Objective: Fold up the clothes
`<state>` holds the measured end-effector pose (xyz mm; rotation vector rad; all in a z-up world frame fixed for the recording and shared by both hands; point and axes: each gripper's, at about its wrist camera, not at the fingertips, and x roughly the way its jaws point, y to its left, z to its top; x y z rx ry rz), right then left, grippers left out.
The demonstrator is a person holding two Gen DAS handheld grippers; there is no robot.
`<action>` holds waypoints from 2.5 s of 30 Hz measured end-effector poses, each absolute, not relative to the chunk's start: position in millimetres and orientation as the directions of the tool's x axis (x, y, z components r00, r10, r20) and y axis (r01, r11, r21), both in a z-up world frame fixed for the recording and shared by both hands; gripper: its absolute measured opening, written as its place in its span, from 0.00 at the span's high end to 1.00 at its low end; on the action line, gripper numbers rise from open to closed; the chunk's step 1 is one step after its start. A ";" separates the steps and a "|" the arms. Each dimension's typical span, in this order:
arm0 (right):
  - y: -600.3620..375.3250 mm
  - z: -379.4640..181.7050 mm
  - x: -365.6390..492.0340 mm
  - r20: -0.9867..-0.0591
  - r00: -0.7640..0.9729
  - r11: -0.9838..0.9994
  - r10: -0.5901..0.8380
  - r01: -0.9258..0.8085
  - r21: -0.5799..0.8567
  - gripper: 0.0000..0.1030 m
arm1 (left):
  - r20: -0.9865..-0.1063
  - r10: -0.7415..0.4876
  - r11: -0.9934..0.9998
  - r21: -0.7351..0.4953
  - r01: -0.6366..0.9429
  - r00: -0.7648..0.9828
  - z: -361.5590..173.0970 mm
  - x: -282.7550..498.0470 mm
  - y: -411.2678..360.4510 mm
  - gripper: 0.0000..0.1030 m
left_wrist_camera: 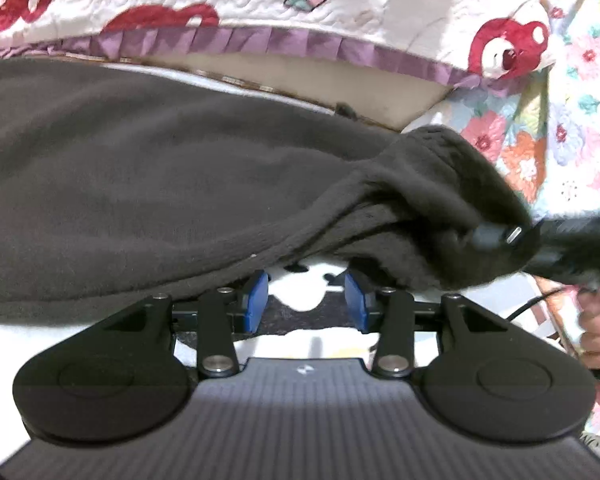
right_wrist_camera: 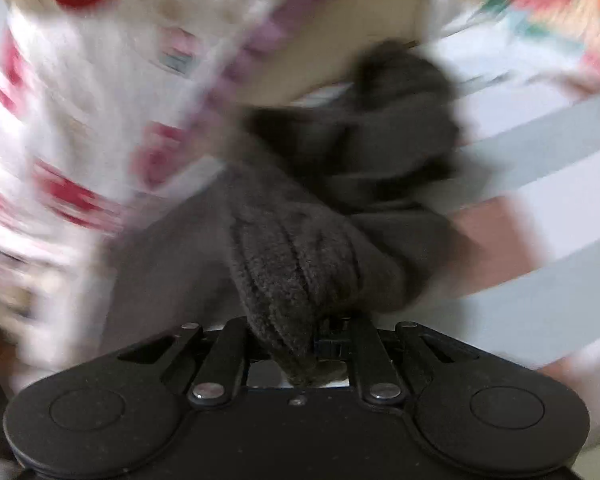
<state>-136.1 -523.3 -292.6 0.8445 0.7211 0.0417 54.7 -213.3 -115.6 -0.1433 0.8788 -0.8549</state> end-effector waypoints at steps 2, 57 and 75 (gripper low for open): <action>-513.5 -269.9 -143.1 -0.419 0.809 0.579 0.413 0.122 0.806 0.87 | -0.581 -0.745 0.640 -0.482 0.598 0.329 -108.5 54.2 -209.9 0.58; -537.6 -386.3 -172.6 -0.538 0.761 0.210 0.362 0.495 0.843 0.47 | -0.429 -0.537 0.829 -0.113 0.547 0.726 -24.1 7.5 -88.0 0.92; -490.3 -317.8 -235.9 -0.573 0.741 0.637 0.350 0.261 0.726 0.91 | -0.552 -0.346 0.871 0.111 0.478 0.759 -4.0 -7.1 -48.8 0.92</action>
